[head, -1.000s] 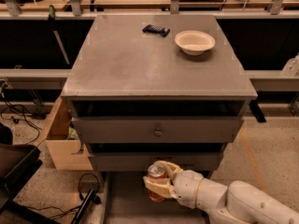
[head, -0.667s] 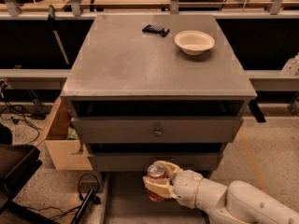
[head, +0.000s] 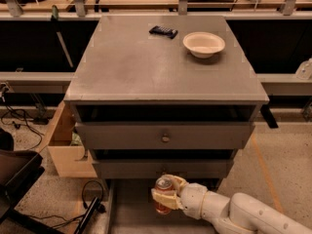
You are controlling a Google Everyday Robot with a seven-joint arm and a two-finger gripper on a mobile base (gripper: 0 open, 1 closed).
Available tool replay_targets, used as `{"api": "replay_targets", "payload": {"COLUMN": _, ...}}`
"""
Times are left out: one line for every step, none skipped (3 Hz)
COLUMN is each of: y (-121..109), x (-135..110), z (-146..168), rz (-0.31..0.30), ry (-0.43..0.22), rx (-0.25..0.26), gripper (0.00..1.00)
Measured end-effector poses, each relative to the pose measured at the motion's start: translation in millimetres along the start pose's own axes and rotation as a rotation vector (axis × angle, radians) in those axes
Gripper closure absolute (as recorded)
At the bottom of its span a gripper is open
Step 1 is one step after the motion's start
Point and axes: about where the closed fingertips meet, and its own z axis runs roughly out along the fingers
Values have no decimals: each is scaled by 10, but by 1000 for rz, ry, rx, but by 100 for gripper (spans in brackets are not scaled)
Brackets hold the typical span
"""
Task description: Place coke can into bottom drawer
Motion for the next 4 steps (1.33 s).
{"api": "replay_targets", "payload": {"y": -326, "x": 687, "z": 70, "rz": 46, "ry": -36, "rx": -58, "gripper": 100}}
{"api": "replay_targets", "payload": {"y": -576, "x": 1285, "z": 136, "rz": 47, "ry": -64, "rx": -143, "gripper": 100}}
{"api": "replay_targets", "payload": {"y": -773, "x": 1730, "z": 218, "rz": 30, "ry": -66, "rx": -243, "gripper": 100}}
{"api": "replay_targets", "payload": {"y": -1180, "x": 2006, "z": 344, "rz": -14, "ry": -48, "rx": -287, "gripper": 100}}
